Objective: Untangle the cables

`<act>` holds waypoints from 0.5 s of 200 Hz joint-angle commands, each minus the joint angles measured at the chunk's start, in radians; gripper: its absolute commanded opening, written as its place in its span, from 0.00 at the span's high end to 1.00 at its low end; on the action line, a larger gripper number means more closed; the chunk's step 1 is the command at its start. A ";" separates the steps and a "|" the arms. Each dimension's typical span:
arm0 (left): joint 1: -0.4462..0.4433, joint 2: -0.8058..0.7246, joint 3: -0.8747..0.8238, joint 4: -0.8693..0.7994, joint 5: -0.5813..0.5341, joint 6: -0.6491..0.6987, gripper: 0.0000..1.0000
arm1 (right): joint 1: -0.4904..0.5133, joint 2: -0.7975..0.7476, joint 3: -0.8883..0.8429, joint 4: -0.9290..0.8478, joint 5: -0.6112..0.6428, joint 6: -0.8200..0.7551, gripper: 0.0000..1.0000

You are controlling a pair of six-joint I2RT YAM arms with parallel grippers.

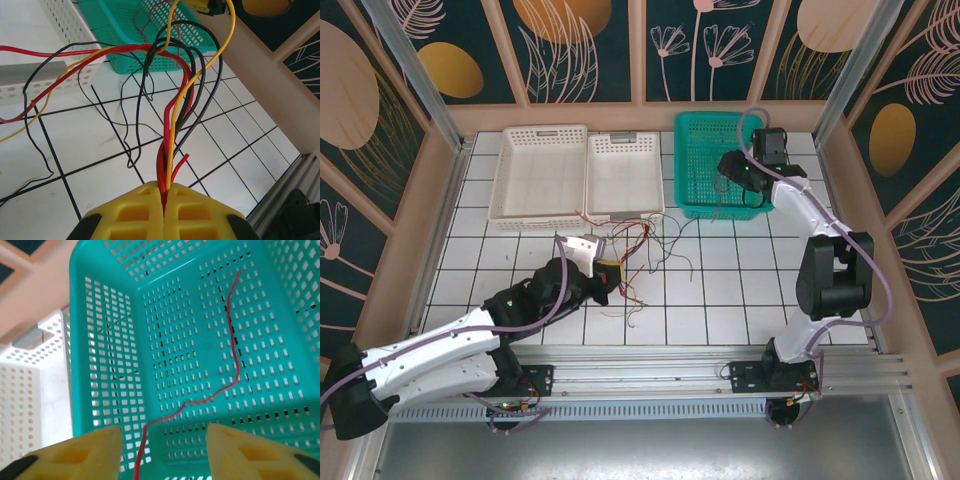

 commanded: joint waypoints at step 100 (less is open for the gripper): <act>0.003 0.010 -0.004 0.154 0.054 -0.024 1.00 | 0.234 -0.525 -0.403 0.174 -0.227 -0.002 0.35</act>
